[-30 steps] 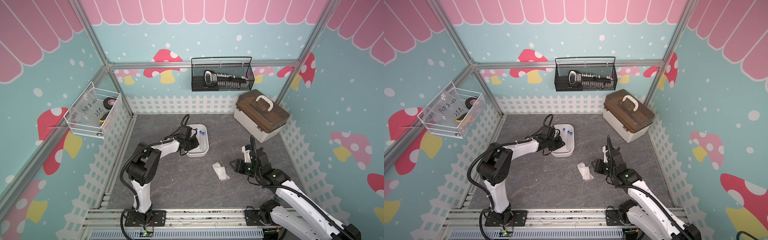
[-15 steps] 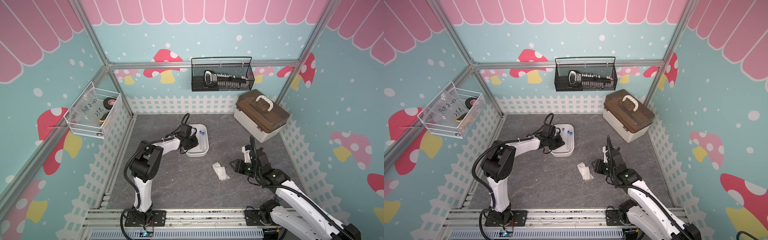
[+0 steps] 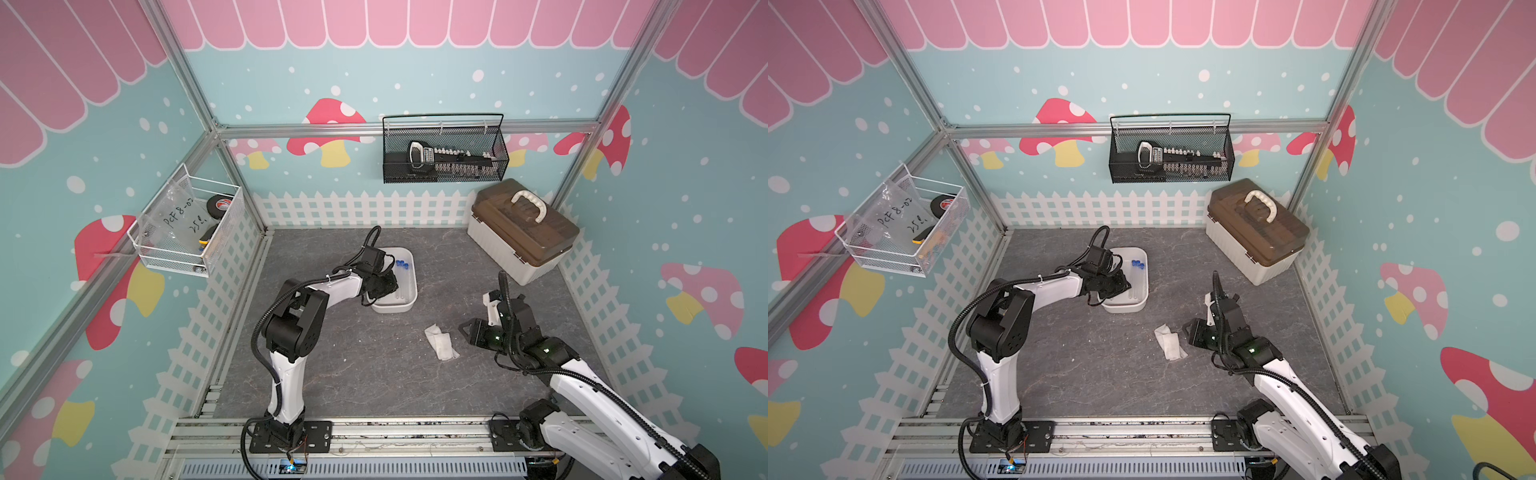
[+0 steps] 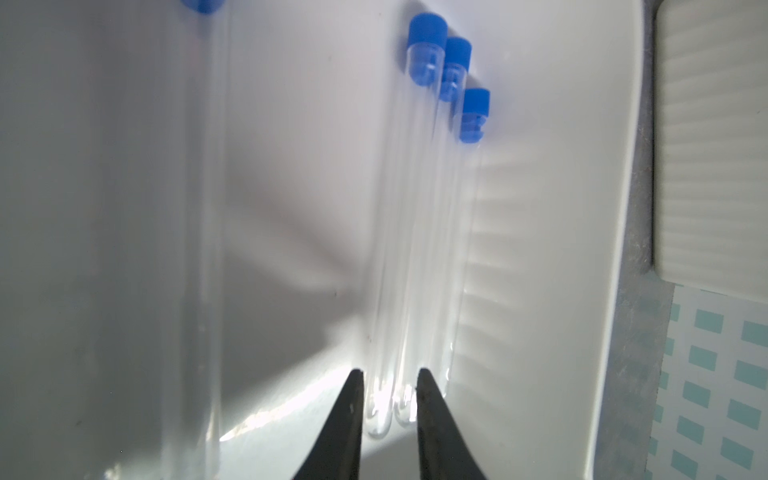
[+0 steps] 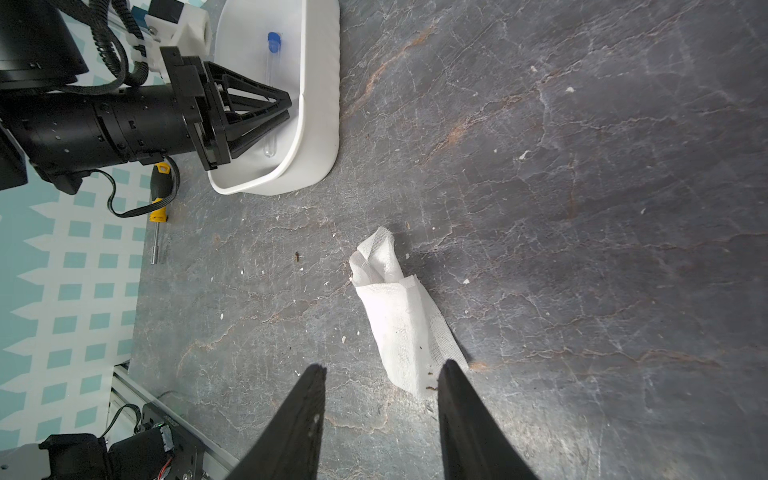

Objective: Wipe the exteriors of test tubes
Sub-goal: Place the test tube in the storage box, then reset both arms

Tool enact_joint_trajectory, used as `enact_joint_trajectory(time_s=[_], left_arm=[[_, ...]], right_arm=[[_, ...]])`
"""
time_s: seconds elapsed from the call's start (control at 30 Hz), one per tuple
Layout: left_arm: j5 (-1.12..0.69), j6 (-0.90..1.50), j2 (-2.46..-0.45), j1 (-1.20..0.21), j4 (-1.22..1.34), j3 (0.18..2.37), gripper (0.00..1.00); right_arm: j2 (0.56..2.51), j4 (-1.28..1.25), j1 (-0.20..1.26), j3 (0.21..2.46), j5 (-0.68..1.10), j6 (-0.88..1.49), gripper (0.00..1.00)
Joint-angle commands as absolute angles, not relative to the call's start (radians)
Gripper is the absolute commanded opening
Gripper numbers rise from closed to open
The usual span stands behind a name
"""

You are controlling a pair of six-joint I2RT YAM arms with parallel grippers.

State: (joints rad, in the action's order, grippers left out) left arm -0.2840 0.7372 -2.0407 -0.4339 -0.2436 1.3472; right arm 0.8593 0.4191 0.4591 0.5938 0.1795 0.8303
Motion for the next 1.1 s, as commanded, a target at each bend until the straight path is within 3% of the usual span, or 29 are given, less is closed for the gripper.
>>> enact_joint_trajectory(time_s=[0.0,0.53,1.07], left_arm=[[-0.265,0.711,-2.036,-0.428,-0.273,1.379,0.27],[-0.246,0.667,-2.006,-0.428,-0.302,1.409,0.28],[-0.142,0.493,-1.637,-0.426,-0.319,1.415,0.31]], right_arm=[[0.852,0.428,0.463,0.598,0.171,0.826,0.44],[0.835,0.437,0.463,0.595,0.166,0.828,0.44],[0.834,0.516,0.461,0.684,0.085,0.734,0.44]])
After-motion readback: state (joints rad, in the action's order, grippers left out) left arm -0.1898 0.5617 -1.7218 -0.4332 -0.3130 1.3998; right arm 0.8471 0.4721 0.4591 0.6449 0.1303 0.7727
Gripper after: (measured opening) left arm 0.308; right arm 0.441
